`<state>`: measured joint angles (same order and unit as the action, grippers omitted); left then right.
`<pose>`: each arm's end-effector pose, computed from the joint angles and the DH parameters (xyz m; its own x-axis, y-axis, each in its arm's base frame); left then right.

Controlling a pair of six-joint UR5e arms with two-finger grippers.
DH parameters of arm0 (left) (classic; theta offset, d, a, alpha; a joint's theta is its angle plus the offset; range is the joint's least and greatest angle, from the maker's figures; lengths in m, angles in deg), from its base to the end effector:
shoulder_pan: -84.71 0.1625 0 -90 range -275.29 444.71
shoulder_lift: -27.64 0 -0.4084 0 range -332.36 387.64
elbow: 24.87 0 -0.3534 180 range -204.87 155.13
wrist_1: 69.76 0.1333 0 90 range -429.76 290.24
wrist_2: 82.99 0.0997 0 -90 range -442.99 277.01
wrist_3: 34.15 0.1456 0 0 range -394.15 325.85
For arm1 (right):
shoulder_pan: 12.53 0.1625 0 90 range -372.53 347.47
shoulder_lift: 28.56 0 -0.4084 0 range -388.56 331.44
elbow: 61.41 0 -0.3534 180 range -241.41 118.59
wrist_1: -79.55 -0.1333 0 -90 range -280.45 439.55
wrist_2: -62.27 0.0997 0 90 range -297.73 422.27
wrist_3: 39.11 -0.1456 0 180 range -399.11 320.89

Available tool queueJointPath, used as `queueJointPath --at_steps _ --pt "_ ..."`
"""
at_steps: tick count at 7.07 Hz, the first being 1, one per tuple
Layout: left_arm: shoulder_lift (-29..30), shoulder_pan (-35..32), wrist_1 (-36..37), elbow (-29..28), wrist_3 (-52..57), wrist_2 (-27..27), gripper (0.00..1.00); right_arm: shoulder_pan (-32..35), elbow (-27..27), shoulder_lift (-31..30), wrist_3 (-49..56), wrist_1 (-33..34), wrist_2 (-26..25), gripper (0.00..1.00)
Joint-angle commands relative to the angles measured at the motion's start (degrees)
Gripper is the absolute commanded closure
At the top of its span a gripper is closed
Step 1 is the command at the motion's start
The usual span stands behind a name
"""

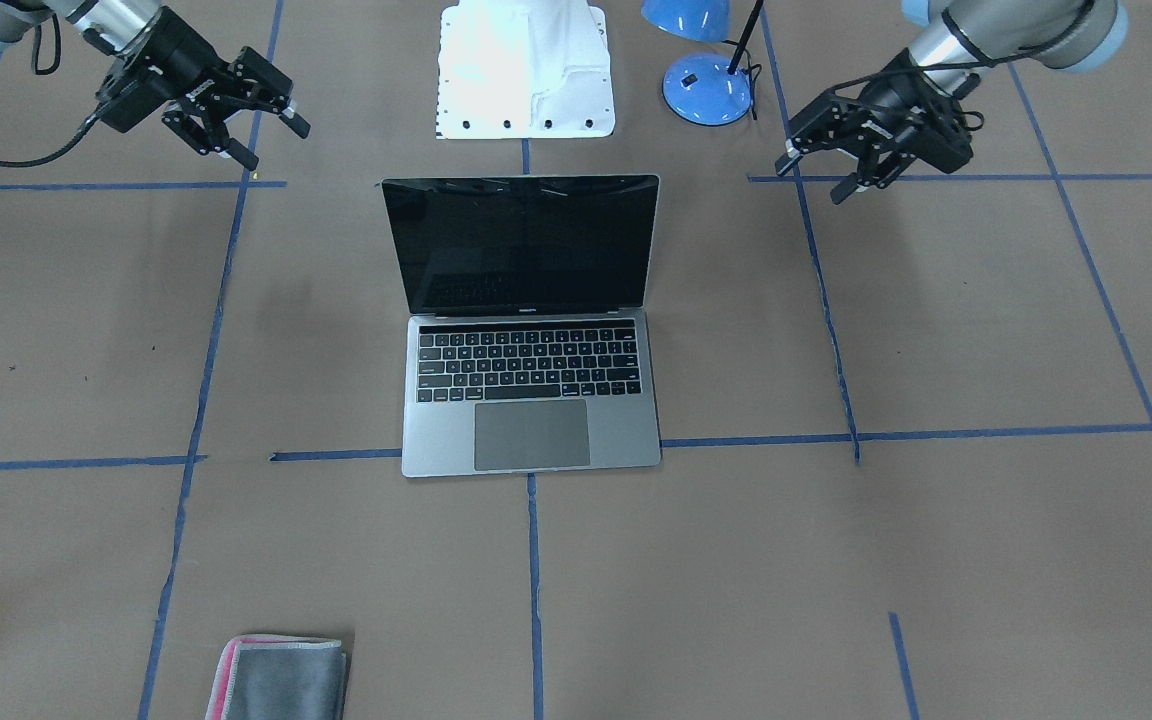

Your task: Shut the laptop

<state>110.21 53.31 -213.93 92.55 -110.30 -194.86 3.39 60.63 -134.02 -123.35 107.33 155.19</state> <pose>0.3314 -0.2949 0.3876 0.2687 0.0962 -0.9584 0.1167 0.9844 0.1316 -0.3423 -0.2285 0.3857 0.2085 -0.0448 0.9770 -0.2060 0.9745 0.0886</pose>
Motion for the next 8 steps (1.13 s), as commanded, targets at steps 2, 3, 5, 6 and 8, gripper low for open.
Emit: queueJointPath --at_steps 2,3,5,6,8 --pt "5.9 9.2 3.4 1.2 -6.7 9.2 0.54 -8.4 1.9 5.0 -4.7 0.3 -11.8 0.69" --pt "8.4 9.2 4.9 1.2 -8.7 9.3 0.81 -8.4 1.4 9.3 -6.9 0.4 -15.1 0.8" --pt "11.0 9.3 5.0 1.1 -9.2 9.4 0.94 -10.3 0.5 11.3 -7.4 0.5 -20.9 0.9" --pt "14.0 9.4 6.3 1.1 -9.3 10.0 0.98 -10.3 0.3 12.2 -7.4 0.5 -21.0 0.92" --pt "17.1 9.6 10.2 1.1 -9.3 12.1 1.0 -10.3 -0.5 12.9 -7.4 0.6 -21.1 0.96"
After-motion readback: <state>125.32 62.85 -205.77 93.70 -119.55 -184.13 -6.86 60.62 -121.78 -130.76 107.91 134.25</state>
